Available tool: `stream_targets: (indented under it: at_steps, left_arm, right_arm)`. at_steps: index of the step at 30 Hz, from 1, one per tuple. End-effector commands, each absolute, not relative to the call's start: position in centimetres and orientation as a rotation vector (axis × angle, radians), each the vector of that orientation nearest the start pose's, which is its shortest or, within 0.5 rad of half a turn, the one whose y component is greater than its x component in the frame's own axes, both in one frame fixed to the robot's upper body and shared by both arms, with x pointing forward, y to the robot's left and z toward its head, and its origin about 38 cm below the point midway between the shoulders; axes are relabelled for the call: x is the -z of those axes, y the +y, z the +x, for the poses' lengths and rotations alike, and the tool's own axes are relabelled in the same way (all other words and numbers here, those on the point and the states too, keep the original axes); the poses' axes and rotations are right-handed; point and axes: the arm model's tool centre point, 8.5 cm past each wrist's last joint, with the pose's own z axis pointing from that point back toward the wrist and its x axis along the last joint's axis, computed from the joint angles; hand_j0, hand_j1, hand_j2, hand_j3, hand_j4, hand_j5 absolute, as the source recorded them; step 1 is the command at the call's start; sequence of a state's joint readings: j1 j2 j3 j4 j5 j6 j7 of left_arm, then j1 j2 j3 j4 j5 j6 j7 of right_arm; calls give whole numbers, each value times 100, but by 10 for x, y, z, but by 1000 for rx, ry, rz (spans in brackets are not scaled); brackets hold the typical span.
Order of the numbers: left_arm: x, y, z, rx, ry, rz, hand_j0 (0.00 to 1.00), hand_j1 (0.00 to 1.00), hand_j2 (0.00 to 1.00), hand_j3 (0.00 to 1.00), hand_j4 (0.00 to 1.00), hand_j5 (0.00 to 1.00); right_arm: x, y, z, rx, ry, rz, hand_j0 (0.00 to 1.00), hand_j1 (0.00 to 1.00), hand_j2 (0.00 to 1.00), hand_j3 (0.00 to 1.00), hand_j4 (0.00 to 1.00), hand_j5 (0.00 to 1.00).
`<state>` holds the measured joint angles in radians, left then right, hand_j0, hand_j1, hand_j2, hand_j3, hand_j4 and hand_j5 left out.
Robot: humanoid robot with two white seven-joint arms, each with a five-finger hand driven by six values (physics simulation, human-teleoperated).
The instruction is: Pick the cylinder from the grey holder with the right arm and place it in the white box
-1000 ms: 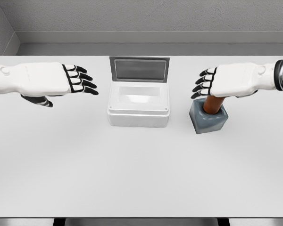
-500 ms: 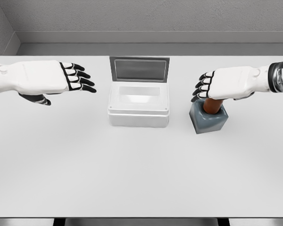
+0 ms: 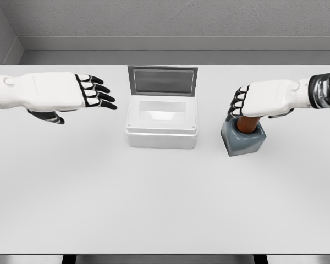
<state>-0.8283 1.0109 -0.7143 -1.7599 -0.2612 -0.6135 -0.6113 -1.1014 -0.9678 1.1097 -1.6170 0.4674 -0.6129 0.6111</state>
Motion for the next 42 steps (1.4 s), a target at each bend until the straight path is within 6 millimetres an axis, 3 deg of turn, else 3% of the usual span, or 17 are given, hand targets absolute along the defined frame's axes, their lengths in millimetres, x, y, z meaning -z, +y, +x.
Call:
stream_targets:
  at_steps: [1,6,19,31,37,42]
  left_arm:
    - [-313,268,390,-2875,1780,-528,100,100,100,100,100,100]
    - [-318,273,391,-2875,1781,-554,100,100,100,100,100,100]
    - [-329,279,381,-2876,1734,-582,100,100,100,100,100,100]
    - [-332,289,380,-2895,1720,-618,100,100,100,100,100,100]
    - [-334,294,379,-2907,1706,-636,100,100,100,100,100,100]
    - [-333,293,379,-2907,1708,-632,100,100,100,100,100,100]
  right_arm:
    - [-272,-267,425,3078,1244,612,78,78,78,78,78,78]
    - [-272,-267,425,3078,1244,612,56,56,56,56,56,56]
    - [-272,-269,424,3079,1235,620,37,37,37,37,37,37]
    - [-294,-281,423,3066,1235,700,37,37,37,37,37,37]
    - [-299,-275,424,3040,1236,710,37,37,37,37,37,37]
    - [-305,-255,428,2986,1255,699,37,37,37,37,37,37]
